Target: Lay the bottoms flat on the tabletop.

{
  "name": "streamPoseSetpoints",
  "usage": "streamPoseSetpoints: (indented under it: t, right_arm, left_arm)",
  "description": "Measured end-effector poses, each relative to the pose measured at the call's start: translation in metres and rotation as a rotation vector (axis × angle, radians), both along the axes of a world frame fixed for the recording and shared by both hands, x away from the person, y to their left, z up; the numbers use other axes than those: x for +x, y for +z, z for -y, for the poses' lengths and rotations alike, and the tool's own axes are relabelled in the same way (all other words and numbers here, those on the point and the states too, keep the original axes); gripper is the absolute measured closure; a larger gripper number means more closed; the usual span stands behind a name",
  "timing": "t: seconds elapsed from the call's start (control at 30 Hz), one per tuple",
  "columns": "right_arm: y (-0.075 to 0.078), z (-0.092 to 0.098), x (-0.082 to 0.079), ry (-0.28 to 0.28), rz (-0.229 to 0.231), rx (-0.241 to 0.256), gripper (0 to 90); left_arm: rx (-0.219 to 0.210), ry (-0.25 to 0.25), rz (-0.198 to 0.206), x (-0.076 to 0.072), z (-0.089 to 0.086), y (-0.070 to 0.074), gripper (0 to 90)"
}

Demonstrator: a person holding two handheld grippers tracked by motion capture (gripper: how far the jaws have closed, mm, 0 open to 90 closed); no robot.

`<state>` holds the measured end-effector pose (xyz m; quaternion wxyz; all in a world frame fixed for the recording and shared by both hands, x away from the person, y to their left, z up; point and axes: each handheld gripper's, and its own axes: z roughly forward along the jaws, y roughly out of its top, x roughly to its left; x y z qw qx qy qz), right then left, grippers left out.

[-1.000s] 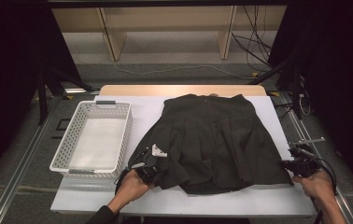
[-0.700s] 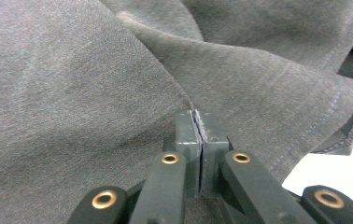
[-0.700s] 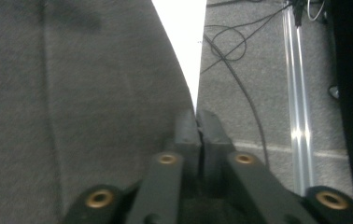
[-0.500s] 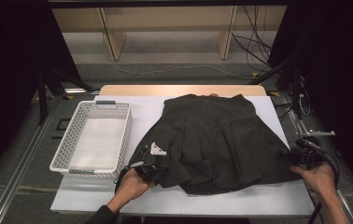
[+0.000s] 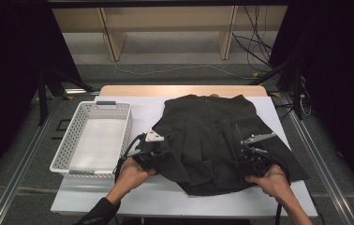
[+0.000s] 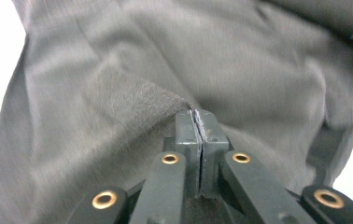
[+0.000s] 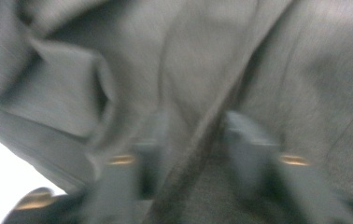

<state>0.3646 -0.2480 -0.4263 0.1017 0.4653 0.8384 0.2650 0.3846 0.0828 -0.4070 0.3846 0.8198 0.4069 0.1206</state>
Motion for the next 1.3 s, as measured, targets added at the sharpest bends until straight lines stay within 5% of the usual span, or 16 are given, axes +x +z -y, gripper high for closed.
streamPoseSetpoints:
  t: [0.1,0.27,0.37,0.47,0.57,0.73,0.93,1.13,1.3]
  right_arm:
    - [-0.008,0.004,0.002,0.002,0.002,-0.079,88.6]
    - [-0.006,0.025,0.005,-0.056,0.042,-0.132,89.2]
    - [-0.008,0.032,0.005,-0.068,0.04,-0.113,88.6]
    - [-0.009,0.03,0.005,-0.061,0.039,-0.099,81.2]
    - [-0.006,0.026,0.004,-0.042,0.05,-0.071,70.7]
    - [0.004,0.028,0.002,-0.041,0.069,0.019,53.1]
    - [0.021,0.022,-0.002,-0.062,0.138,0.084,38.7]
    - [0.02,0.011,-0.005,-0.034,0.144,0.082,37.8]
    - [0.015,0.005,-0.005,-0.016,0.128,0.066,37.8]
  left_arm:
    - [-0.028,0.003,0.017,0.016,0.009,0.011,88.2]
    - [-0.062,0.015,0.033,0.045,0.028,0.02,88.1]
    - [-0.035,0.007,-0.053,0.06,0.042,-0.005,87.8]
    - [0.073,-0.019,-0.116,0.064,0.057,-0.04,87.1]
    - [0.094,-0.021,-0.133,0.064,0.058,-0.047,80.2]
    - [0.04,-0.041,-0.076,0.045,0.039,-0.013,64.5]
    - [0.049,-0.018,-0.026,-0.001,0.015,0.005,52.3]
    - [0.057,-0.062,-0.055,-0.037,0.01,-0.014,52.5]
    - [0.123,-0.067,-0.089,-0.038,0.03,-0.049,51.9]
